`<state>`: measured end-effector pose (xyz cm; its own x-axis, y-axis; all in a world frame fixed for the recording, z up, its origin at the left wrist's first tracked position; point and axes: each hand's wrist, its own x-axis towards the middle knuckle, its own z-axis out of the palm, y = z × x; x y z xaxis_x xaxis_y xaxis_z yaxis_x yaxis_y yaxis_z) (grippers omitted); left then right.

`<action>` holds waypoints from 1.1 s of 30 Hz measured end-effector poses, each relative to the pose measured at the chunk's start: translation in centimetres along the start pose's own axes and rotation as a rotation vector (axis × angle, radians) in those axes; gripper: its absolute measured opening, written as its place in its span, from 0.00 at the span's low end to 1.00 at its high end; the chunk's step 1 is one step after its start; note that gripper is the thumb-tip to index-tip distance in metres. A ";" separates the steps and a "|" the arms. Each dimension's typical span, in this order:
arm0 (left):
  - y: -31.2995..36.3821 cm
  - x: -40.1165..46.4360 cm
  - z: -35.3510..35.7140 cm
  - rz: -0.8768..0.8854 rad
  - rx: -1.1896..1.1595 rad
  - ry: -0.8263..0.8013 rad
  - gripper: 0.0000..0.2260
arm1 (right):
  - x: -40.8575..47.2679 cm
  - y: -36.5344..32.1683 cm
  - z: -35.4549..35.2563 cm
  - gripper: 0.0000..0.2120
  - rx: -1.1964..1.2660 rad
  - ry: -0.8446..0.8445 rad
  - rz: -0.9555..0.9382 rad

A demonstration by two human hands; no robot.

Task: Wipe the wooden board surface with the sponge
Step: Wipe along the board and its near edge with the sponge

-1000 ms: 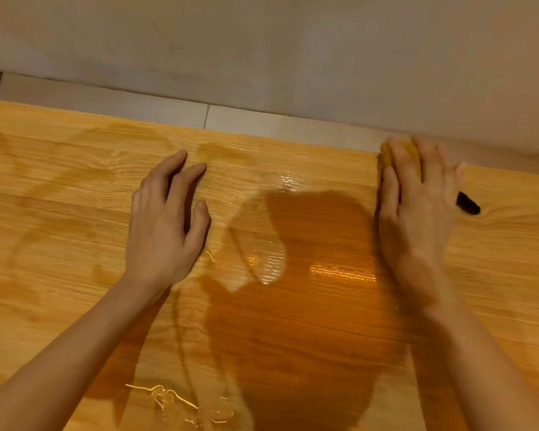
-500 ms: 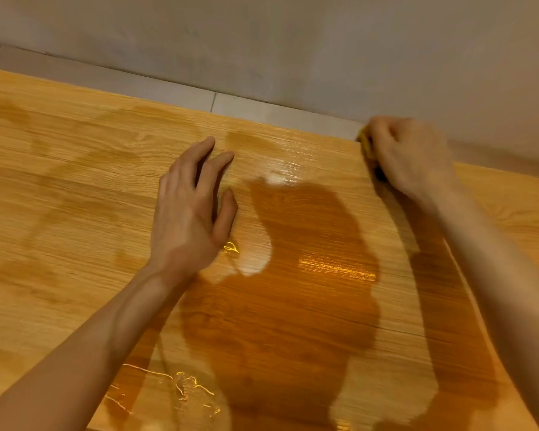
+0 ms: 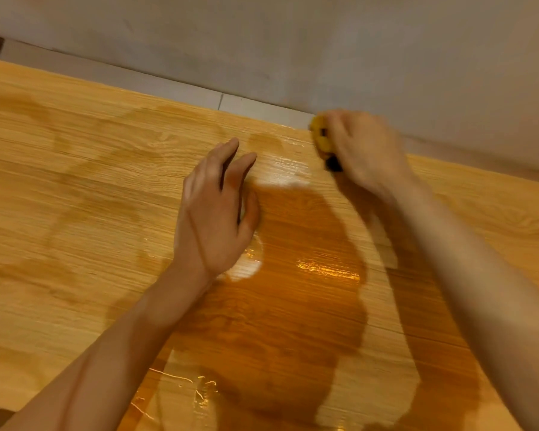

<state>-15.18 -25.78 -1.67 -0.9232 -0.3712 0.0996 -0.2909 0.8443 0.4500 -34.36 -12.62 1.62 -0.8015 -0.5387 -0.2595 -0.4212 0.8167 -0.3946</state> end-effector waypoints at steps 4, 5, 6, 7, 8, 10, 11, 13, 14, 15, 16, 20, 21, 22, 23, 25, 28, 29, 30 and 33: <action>-0.1 0.0 -0.8 -0.033 -0.132 -0.016 0.21 | -2.3 2.8 -1.2 0.20 -0.040 0.138 0.155; -0.3 -0.1 -1.3 -0.039 -0.181 -0.019 0.21 | -2.0 1.7 -0.7 0.19 -0.044 0.144 0.145; -0.6 -0.2 -1.8 -0.042 -0.211 -0.013 0.20 | -1.4 0.1 0.1 0.18 -0.053 0.140 0.115; -1.1 -0.4 -2.4 -0.045 -0.217 0.001 0.20 | -0.6 -1.9 1.0 0.17 -0.058 0.137 0.072; -2.0 -0.8 -3.1 -0.052 -0.197 0.019 0.19 | 0.2 -4.2 2.1 0.16 -0.062 0.136 0.026; -4.4 -1.7 -4.8 -0.080 -0.105 0.030 0.20 | 1.8 -9.0 4.3 0.14 -0.059 0.145 -0.047; -5.7 -2.2 -5.5 -0.103 -0.061 0.026 0.20 | 2.5 -11.1 5.0 0.14 -0.050 0.151 -0.086; -7.6 -3.1 -6.4 -0.155 -0.016 0.017 0.21 | 3.4 -13.6 5.8 0.16 -0.011 0.138 -0.128; -8.1 -3.5 -6.4 -0.170 -0.011 0.012 0.21 | 3.4 -13.8 6.0 0.17 0.012 0.135 -0.130; -8.3 -3.8 -6.3 -0.177 -0.006 0.008 0.21 | 3.1 -13.6 6.1 0.17 0.032 0.147 -0.139; -8.3 -4.1 -6.1 -0.174 0.003 0.009 0.21 | 2.4 -13.1 6.2 0.17 0.047 0.167 -0.152; -8.5 -4.3 -5.4 -0.156 0.010 0.051 0.20 | -3.6 -11.7 8.3 0.22 -0.068 0.177 -0.175; -8.6 -4.3 -5.3 -0.156 0.003 0.058 0.20 | -5.8 -11.6 9.2 0.23 -0.122 0.194 -0.180; -8.6 -4.3 -5.3 -0.157 0.000 0.063 0.20 | -7.8 -11.6 9.9 0.24 -0.136 0.215 -0.199; -8.7 -4.3 -5.3 -0.160 -0.001 0.063 0.20 | -9.6 -11.6 10.6 0.24 -0.125 0.229 -0.231; -8.6 -4.5 -5.4 -0.164 -0.001 0.054 0.20 | -10.8 -11.2 10.8 0.24 -0.138 0.207 -0.270; -8.5 -4.4 -5.5 -0.164 0.001 0.040 0.20 | -6.2 -10.7 9.0 0.22 -0.058 0.228 -0.149; -8.5 -4.3 -5.5 -0.167 -0.004 0.037 0.20 | -4.2 -10.6 8.2 0.21 -0.007 0.262 -0.068; -8.6 -4.3 -5.4 -0.169 -0.008 0.035 0.20 | -2.7 -10.7 7.7 0.21 0.029 0.290 0.003; -8.9 -4.5 -5.4 -0.136 -0.006 0.042 0.20 | -4.1 -11.4 8.9 0.21 0.056 0.347 0.015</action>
<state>-7.10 -33.70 -1.35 -0.8640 -0.4980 0.0742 -0.4112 0.7829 0.4668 -22.48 -21.52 -0.71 -0.9080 -0.4165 0.0456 -0.3920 0.8062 -0.4432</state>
